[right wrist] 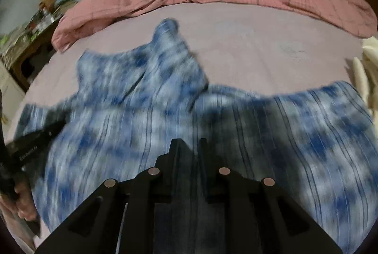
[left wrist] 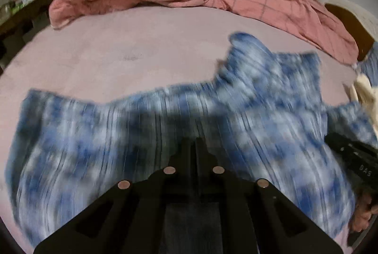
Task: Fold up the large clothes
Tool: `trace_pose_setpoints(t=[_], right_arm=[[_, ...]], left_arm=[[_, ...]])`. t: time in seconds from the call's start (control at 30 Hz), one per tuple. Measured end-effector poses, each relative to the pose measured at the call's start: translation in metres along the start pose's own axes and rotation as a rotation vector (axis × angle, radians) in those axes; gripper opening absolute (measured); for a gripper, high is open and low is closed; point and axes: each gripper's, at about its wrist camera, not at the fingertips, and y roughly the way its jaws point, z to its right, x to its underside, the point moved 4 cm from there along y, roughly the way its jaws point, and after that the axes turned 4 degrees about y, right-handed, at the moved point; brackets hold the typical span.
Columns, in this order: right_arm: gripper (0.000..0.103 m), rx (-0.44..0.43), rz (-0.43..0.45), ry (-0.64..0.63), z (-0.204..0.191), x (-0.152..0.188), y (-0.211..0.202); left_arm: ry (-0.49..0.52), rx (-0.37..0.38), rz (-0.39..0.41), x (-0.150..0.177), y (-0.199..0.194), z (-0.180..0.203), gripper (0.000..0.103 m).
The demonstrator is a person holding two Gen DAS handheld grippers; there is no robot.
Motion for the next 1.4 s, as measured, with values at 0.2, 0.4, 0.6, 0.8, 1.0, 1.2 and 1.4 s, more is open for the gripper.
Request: trace_pose_setpoints(t=[0.2, 0.4, 0.6, 0.8, 1.0, 1.2, 1.4], right_arm=[[0.018, -0.028, 0.031, -0.034, 0.002, 0.05, -0.048], [0.018, -0.04, 0.051, -0.069, 0.006, 0.09, -0.079], [0.018, -0.068, 0.106, -0.053, 0.017, 0.108, -0.09], [0.018, -0.071, 0.164, -0.05, 0.017, 0.114, -0.097], [0.018, -0.157, 0.163, 0.114, 0.045, 0.121, -0.108], [0.049, 0.1, 0.263, 0.192, 0.088, 0.132, -0.14], [0.061, -0.059, 0.252, 0.528, 0.156, 0.118, -0.139]], left_arm=[[0.051, 0.045, 0.041, 0.051, -0.048, 0.011, 0.005], [0.058, 0.054, 0.051, 0.075, -0.062, 0.012, 0.005], [0.076, 0.026, 0.084, 0.083, -0.063, 0.016, 0.005], [0.069, 0.03, 0.11, 0.084, -0.064, 0.015, 0.005], [0.046, 0.057, 0.117, 0.085, -0.066, 0.012, 0.005], [0.038, 0.067, 0.121, 0.085, -0.065, 0.011, 0.005], [0.051, 0.05, 0.12, 0.086, -0.066, 0.012, 0.005]])
